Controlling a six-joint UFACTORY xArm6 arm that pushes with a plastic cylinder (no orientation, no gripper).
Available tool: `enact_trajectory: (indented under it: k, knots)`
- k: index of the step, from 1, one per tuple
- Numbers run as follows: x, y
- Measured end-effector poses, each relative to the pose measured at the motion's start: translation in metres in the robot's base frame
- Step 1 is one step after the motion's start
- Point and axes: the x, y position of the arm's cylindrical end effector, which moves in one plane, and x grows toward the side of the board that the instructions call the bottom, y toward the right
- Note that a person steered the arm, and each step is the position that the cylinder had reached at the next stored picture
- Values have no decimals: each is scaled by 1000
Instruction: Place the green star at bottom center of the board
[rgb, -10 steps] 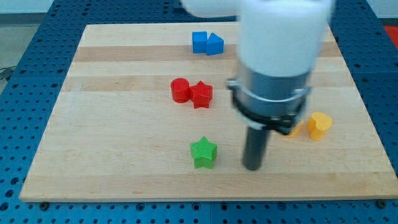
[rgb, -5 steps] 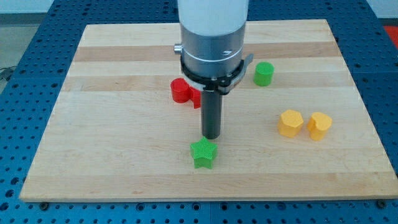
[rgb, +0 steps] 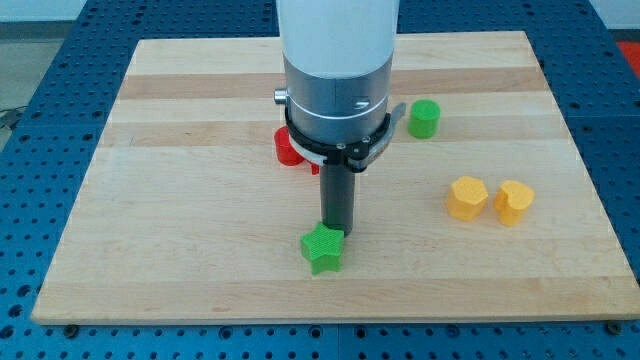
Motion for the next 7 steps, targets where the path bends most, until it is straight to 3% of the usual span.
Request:
enact_trajectory:
  k: [6, 7]
  knots:
    - [19, 0]
    - [6, 23]
